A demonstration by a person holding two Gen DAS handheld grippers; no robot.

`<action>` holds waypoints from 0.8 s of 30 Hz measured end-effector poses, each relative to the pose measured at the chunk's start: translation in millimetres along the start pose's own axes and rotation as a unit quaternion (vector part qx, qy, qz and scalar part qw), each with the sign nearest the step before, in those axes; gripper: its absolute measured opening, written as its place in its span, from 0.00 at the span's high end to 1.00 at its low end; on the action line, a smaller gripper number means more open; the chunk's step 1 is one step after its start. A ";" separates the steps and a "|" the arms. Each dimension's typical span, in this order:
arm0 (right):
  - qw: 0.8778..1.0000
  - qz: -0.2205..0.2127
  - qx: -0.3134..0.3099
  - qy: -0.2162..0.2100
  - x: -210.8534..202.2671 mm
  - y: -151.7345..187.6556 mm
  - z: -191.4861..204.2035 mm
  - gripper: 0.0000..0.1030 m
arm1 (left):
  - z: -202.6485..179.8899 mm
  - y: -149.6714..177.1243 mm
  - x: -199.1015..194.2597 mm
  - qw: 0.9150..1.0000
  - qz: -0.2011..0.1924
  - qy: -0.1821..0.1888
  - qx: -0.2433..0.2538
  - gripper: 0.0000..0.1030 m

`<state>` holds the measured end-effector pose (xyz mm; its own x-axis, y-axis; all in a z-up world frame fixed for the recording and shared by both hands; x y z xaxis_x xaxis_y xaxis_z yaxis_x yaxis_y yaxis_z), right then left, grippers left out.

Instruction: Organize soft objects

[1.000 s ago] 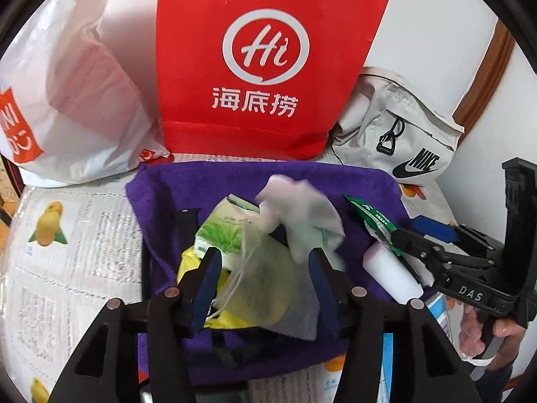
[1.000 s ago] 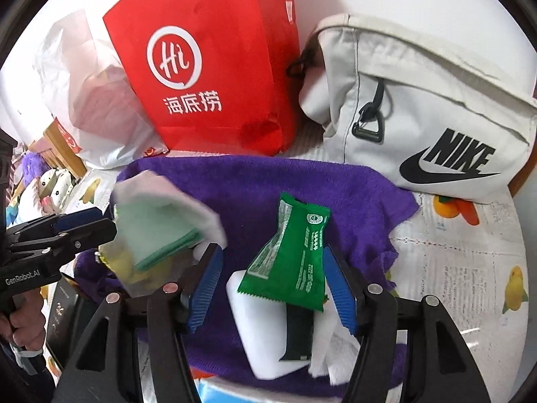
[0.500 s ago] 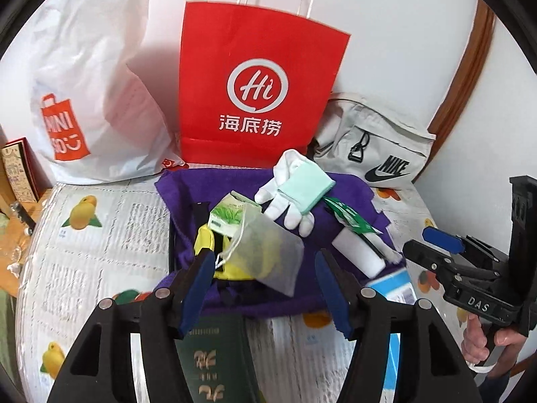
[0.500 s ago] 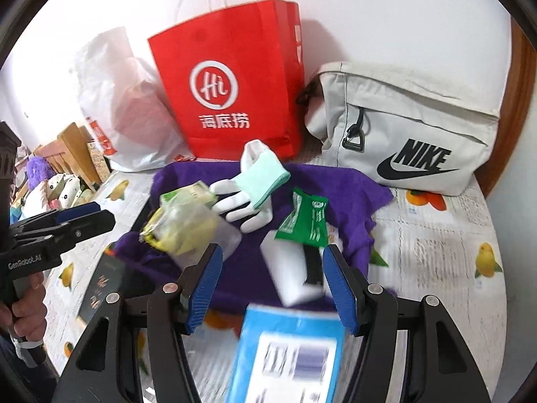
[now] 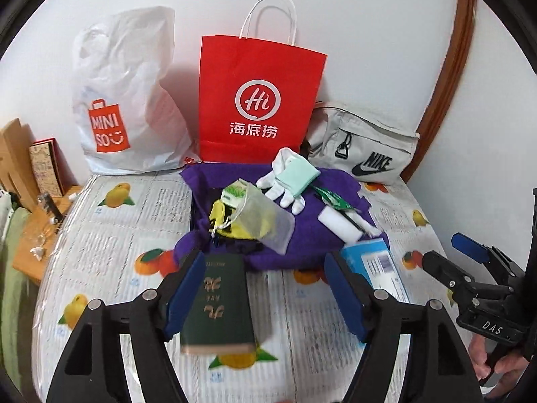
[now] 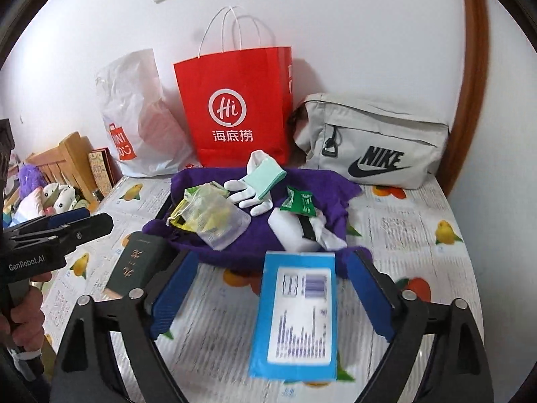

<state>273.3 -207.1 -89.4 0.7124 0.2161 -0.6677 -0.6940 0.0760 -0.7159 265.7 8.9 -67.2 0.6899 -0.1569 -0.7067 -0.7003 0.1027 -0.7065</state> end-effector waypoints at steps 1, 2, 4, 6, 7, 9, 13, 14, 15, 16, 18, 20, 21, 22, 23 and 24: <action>1.000 -0.002 0.004 -0.002 -5.5 3.3 -0.1 0.10 | -1.6 2.6 -5.1 1.000 -0.002 -0.002 0.002 0.29; 1.000 -0.002 0.007 -0.006 -12.4 8.0 0.9 0.08 | -3.5 5.7 -11.8 1.000 -0.005 -0.006 0.004 0.28; 1.000 -0.002 0.008 -0.009 -23.0 14.6 1.6 0.06 | -6.8 12.2 -25.1 1.000 -0.012 -0.018 0.009 0.20; 1.000 -0.011 0.012 -0.002 -35.9 22.2 1.1 0.04 | -9.8 18.6 -36.5 0.999 -0.019 -0.030 0.012 0.13; 1.000 -0.015 0.015 0.000 -43.6 27.4 0.5 0.04 | -11.4 22.8 -41.8 0.999 -0.020 -0.036 0.012 0.11; 1.000 -0.017 0.019 0.002 -54.9 36.2 0.0 0.03 | -14.2 31.0 -50.3 0.999 -0.017 -0.047 0.009 0.11; 0.999 -0.028 0.024 0.017 -78.5 51.8 -3.1 0.00 | -26.2 48.7 -72.1 0.998 -0.024 -0.049 0.012 0.08; 0.999 -0.030 0.024 0.024 -83.7 55.6 -4.5 0.00 | -28.4 51.9 -77.3 0.998 -0.028 -0.051 0.011 0.08; 0.999 -0.031 0.025 0.027 -88.7 59.5 -5.8 0.00 | -30.2 53.9 -81.2 0.998 -0.030 -0.053 0.011 0.08; 0.999 -0.033 0.025 0.025 -94.1 63.8 -6.2 0.00 | -32.2 57.5 -86.8 0.998 -0.032 -0.055 0.011 0.08; 0.999 -0.032 0.027 0.025 -102.6 71.9 -8.5 0.00 | -35.6 63.0 -94.5 0.998 -0.036 -0.056 0.009 0.08; 0.999 -0.030 0.030 0.028 -109.8 79.3 -11.2 0.00 | -38.5 69.3 -101.8 0.998 -0.038 -0.055 0.006 0.08; 0.999 -0.031 0.032 0.029 -112.9 82.0 -12.7 0.00 | -39.4 70.6 -103.7 0.998 -0.039 -0.055 0.005 0.08; 0.998 -0.034 0.036 0.028 -117.4 85.9 -14.3 0.00 | -40.3 73.2 -106.2 0.998 -0.040 -0.055 0.005 0.08; 0.998 -0.035 0.037 0.027 -119.9 88.2 -15.3 0.00 | -41.4 75.6 -107.9 0.998 -0.040 -0.056 0.006 0.08; 0.998 -0.035 0.038 0.026 -121.7 90.0 -15.8 0.00 | -42.1 77.8 -109.3 0.998 -0.040 -0.057 0.007 0.08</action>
<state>125.8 -242.0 -75.9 0.7626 0.1569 -0.6275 -0.6467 0.1625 -0.7453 128.0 -7.4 -43.3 0.7599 -0.0520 -0.6479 -0.6408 0.1076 -0.7601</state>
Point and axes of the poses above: each gripper's, at about its wrist camera, not at the fingertips, and x roughly the way its jaws point, z to its left, y to its underside, the point moved 8 cm from there along x, roughly the way its jaws point, and after that the axes turned 10 degrees about x, right-handed, at the moved point
